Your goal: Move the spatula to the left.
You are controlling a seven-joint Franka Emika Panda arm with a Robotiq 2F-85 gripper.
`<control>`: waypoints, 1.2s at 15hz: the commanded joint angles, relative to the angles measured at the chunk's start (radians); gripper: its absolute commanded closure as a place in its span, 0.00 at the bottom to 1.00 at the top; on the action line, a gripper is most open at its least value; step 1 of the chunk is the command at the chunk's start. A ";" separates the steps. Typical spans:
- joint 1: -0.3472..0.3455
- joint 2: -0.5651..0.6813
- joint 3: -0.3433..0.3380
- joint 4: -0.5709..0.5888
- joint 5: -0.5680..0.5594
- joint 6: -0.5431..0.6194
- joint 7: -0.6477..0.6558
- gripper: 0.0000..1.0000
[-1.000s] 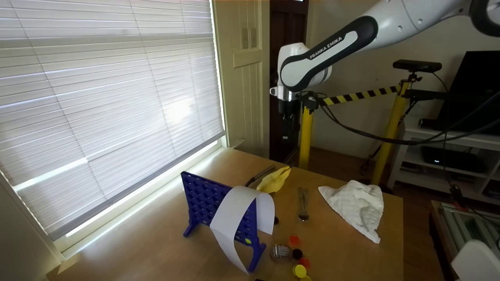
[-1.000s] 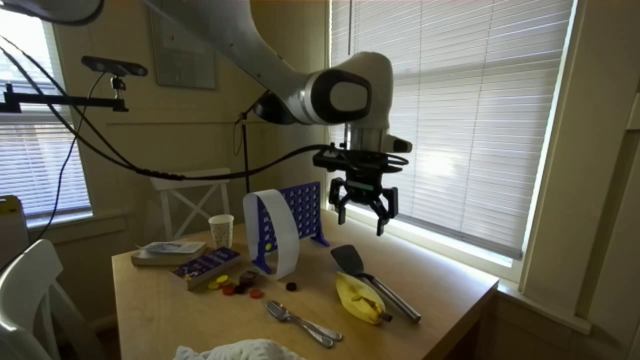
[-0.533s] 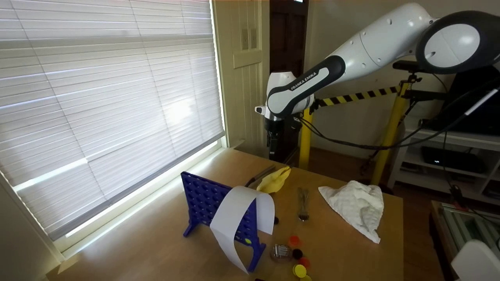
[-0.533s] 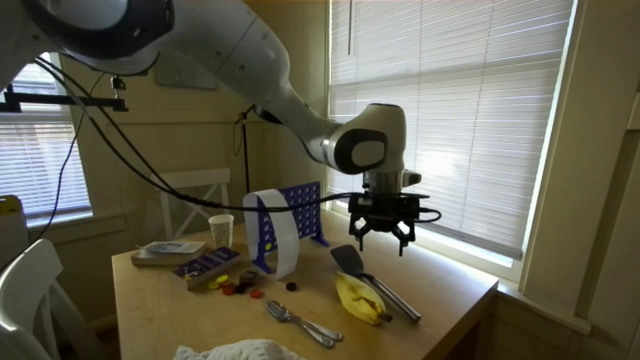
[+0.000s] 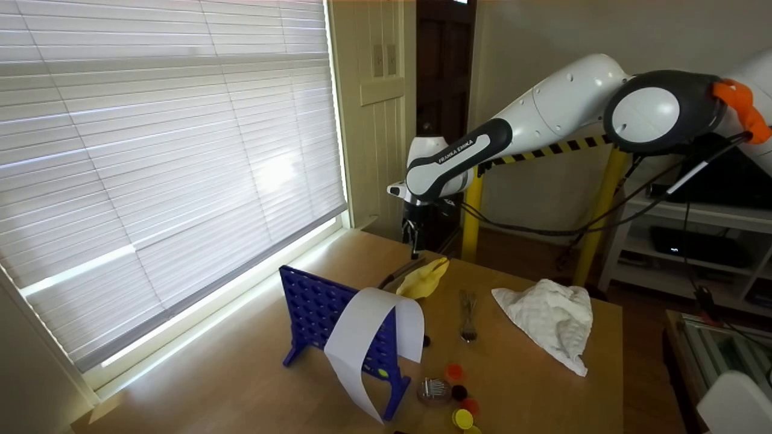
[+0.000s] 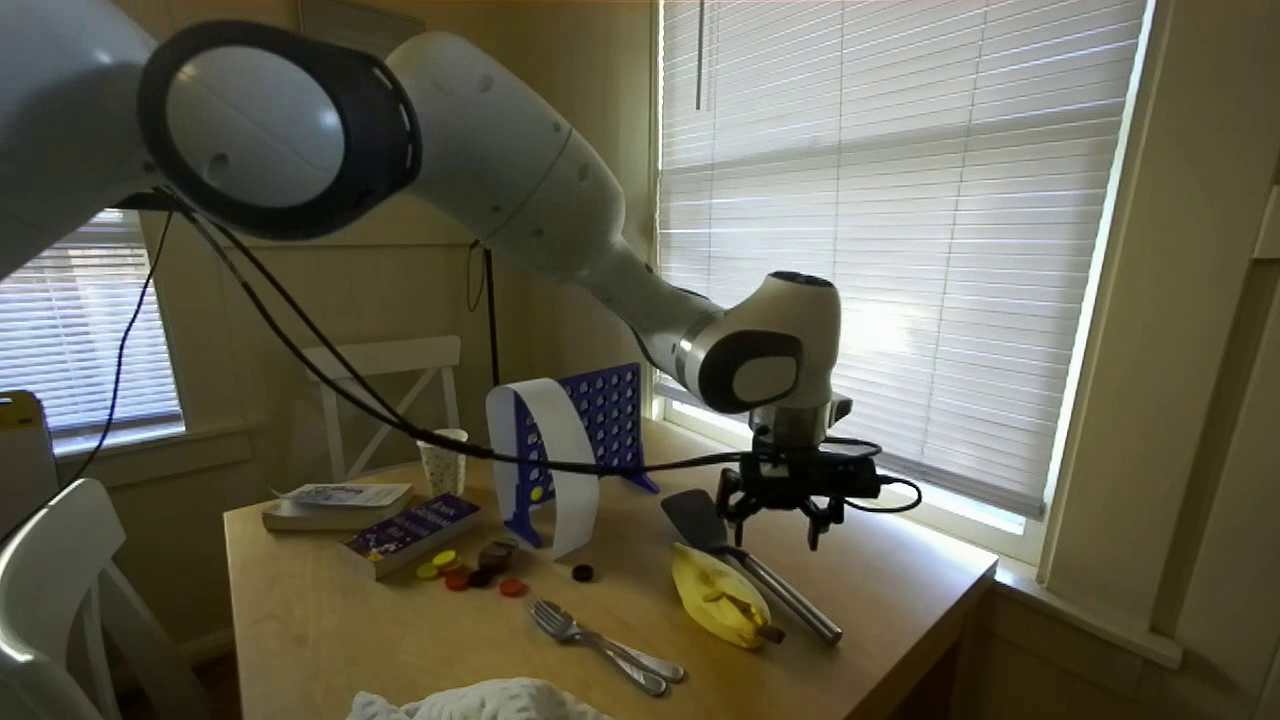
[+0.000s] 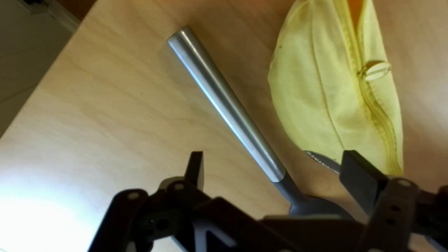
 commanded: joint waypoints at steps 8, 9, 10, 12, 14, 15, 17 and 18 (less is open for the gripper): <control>0.012 0.084 -0.018 0.092 -0.036 0.016 -0.055 0.00; 0.013 0.088 -0.020 0.096 -0.045 0.018 -0.068 0.00; 0.013 0.094 -0.020 0.103 -0.054 0.004 -0.093 0.00; 0.007 0.102 -0.010 0.102 -0.063 0.010 -0.154 0.00; 0.002 0.112 0.000 0.101 -0.061 0.012 -0.219 0.00; 0.001 0.117 0.003 0.101 -0.061 0.006 -0.254 0.00; -0.004 0.125 0.012 0.099 -0.054 0.011 -0.318 0.00; -0.007 0.127 0.017 0.099 -0.049 0.008 -0.348 0.00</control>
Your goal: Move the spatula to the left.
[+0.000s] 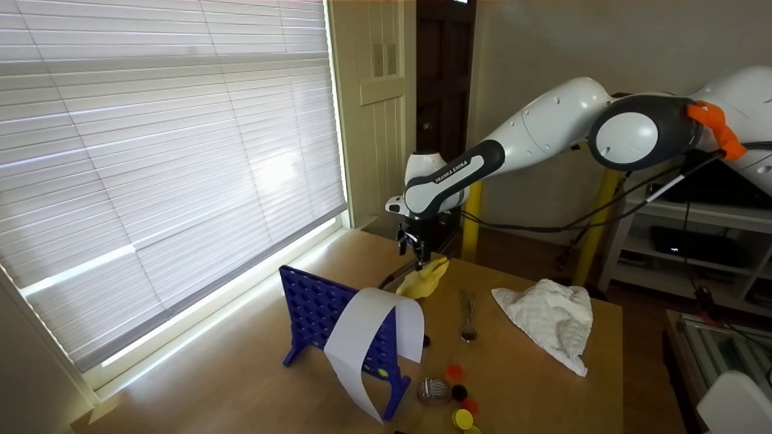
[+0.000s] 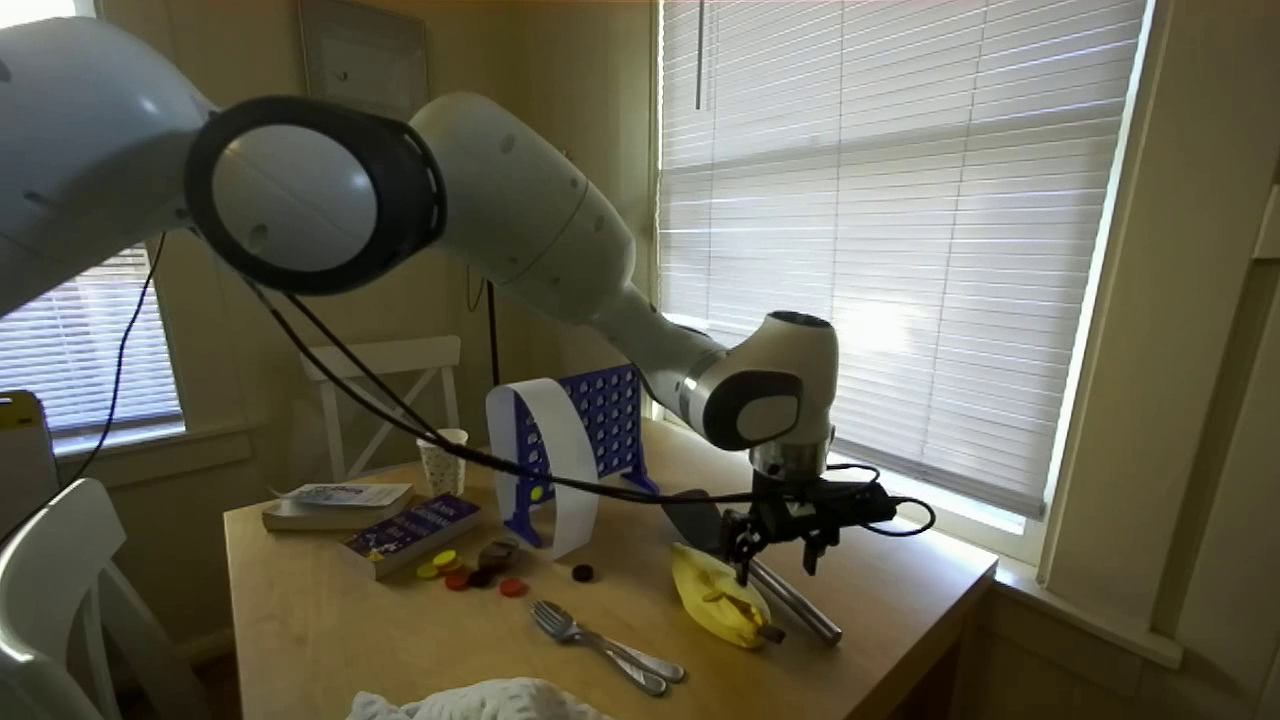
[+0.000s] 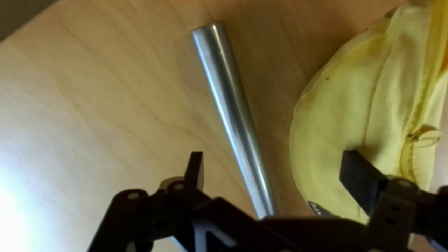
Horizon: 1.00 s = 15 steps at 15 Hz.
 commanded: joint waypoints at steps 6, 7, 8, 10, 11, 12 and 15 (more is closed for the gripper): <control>-0.015 0.042 0.026 0.046 0.004 -0.008 -0.214 0.05; -0.015 0.046 0.026 0.052 0.007 -0.008 -0.226 0.08; -0.013 0.050 0.025 0.062 0.010 -0.014 -0.231 0.10; -0.011 0.057 0.024 0.077 0.017 -0.020 -0.228 0.07; -0.011 0.062 0.026 0.087 0.021 -0.020 -0.226 0.04; -0.010 0.068 0.027 0.096 0.023 -0.019 -0.223 0.03; -0.012 0.091 0.036 0.130 0.034 -0.021 -0.217 0.04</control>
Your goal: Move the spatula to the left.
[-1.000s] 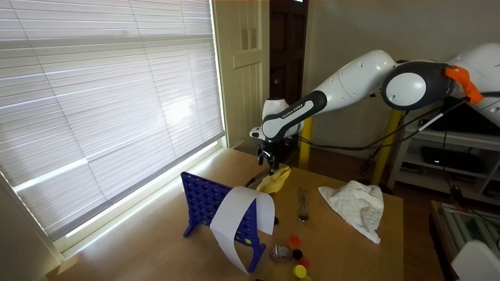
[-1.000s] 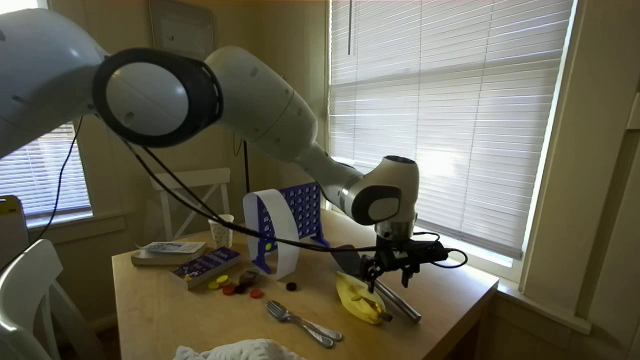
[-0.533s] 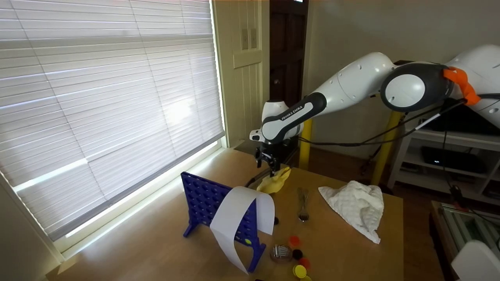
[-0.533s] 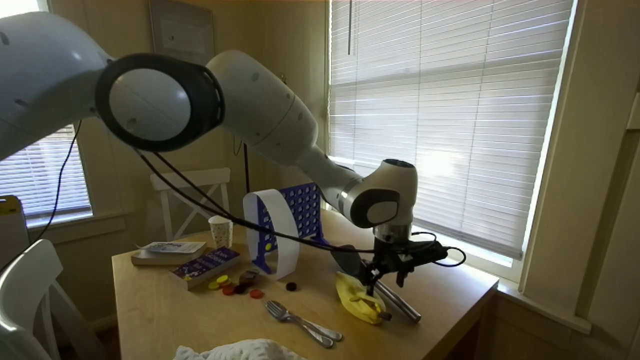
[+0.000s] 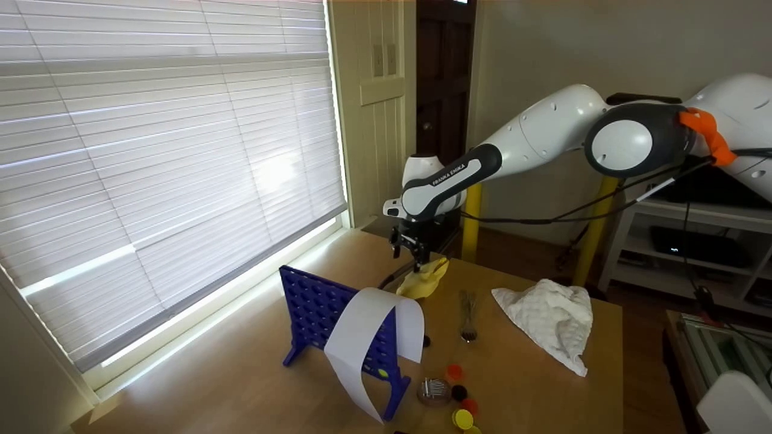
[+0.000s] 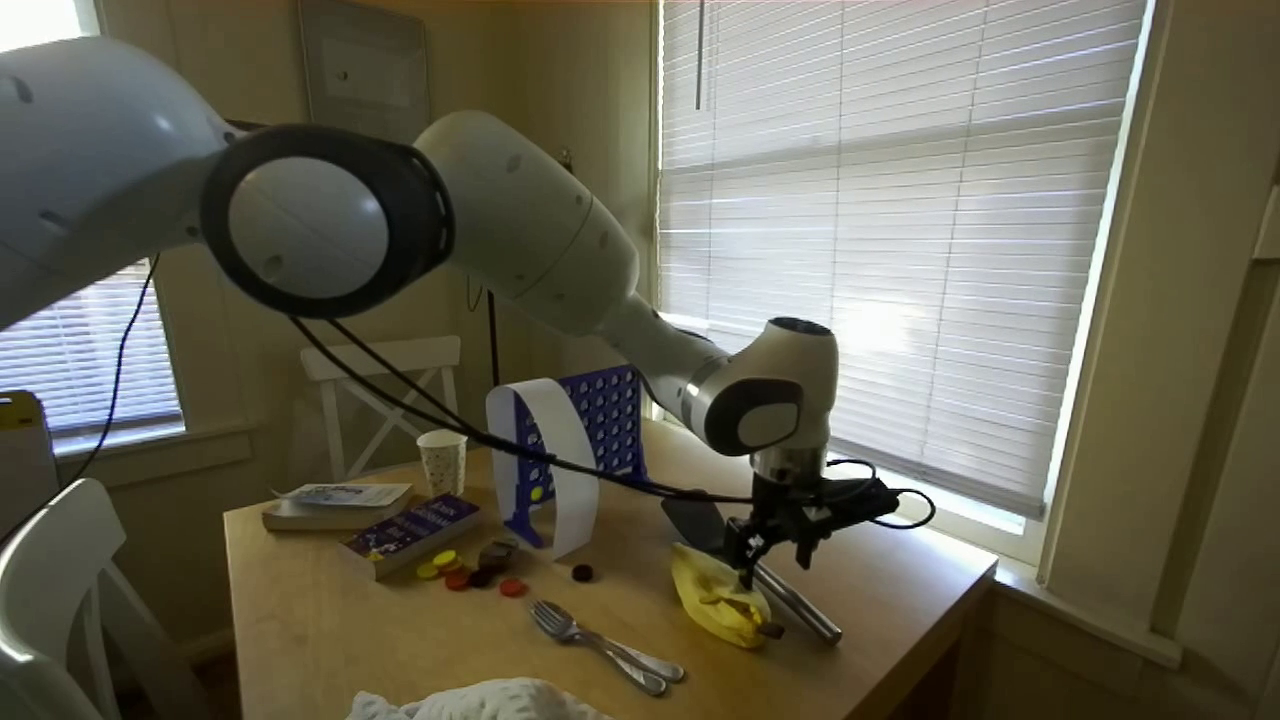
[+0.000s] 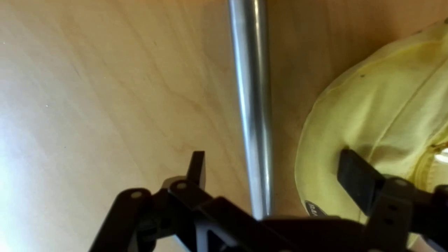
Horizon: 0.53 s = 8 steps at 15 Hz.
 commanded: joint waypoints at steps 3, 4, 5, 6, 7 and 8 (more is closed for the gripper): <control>-0.006 0.075 0.015 0.115 0.031 -0.014 -0.018 0.06; -0.004 0.084 0.011 0.124 0.026 -0.010 -0.018 0.08; -0.004 0.092 0.010 0.133 0.025 -0.008 -0.019 0.09; -0.003 0.101 0.008 0.141 0.022 0.003 -0.021 0.12; -0.003 0.110 0.008 0.151 0.022 0.009 -0.021 0.13; -0.006 0.115 0.010 0.159 0.025 0.005 -0.020 0.16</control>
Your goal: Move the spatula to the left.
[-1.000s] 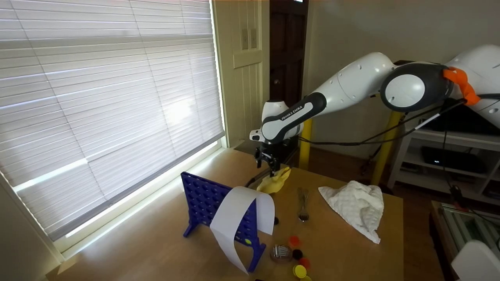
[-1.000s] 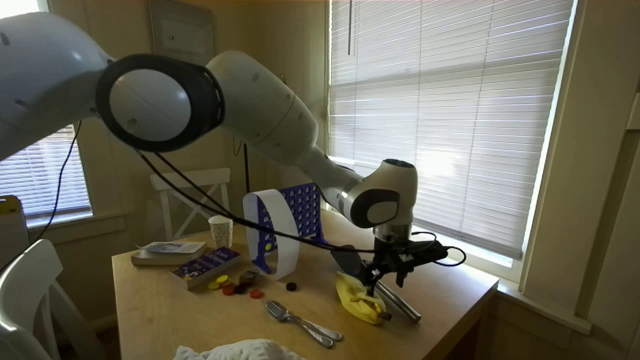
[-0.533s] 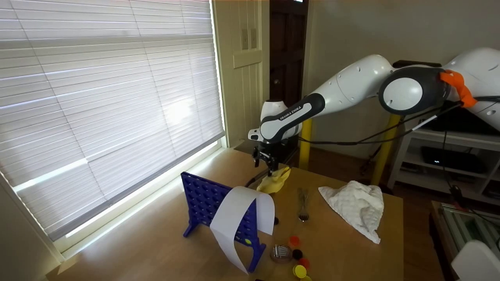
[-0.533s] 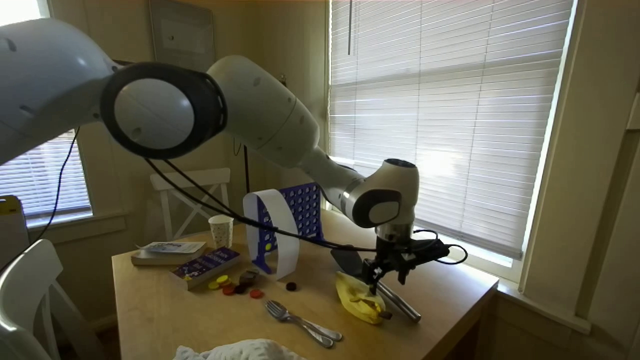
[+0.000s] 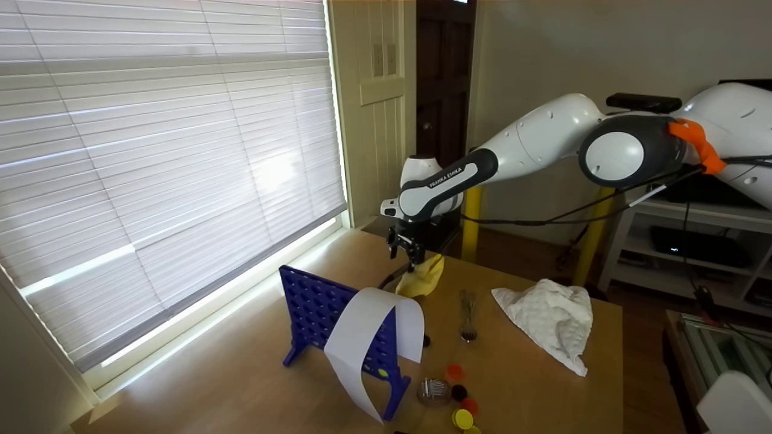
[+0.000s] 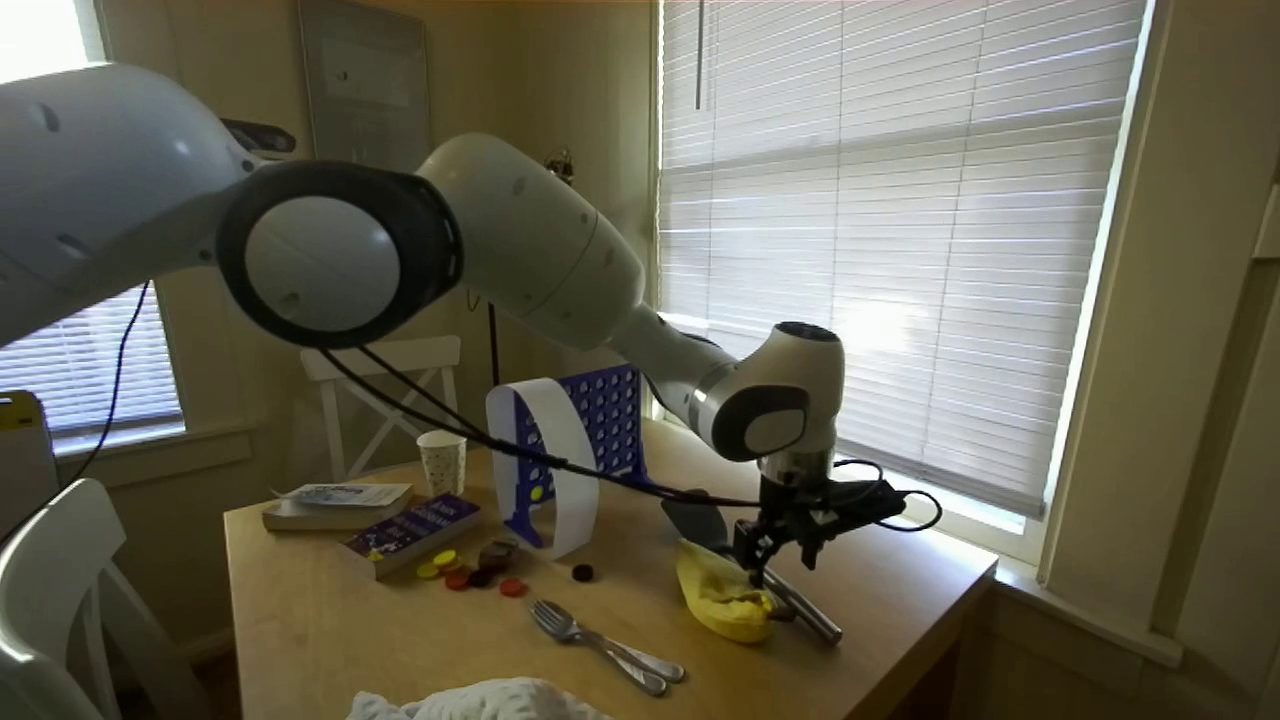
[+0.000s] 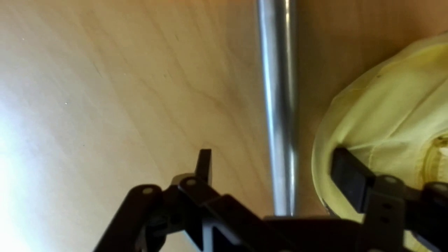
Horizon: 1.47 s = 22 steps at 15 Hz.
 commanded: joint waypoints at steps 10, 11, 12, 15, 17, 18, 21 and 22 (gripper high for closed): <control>-0.012 0.071 0.009 0.183 0.064 -0.166 0.047 0.11; -0.014 0.073 0.010 0.195 0.070 -0.165 0.051 0.11; -0.015 0.079 0.010 0.207 0.073 -0.162 0.052 0.10; -0.014 0.104 0.001 0.240 0.065 -0.142 0.050 0.10; -0.013 0.127 -0.005 0.259 0.058 -0.133 0.046 0.10; -0.013 0.139 -0.008 0.269 0.054 -0.132 0.043 0.11; -0.015 0.170 -0.010 0.291 0.051 -0.136 0.035 0.16; -0.015 0.179 -0.009 0.297 0.051 -0.134 0.031 0.20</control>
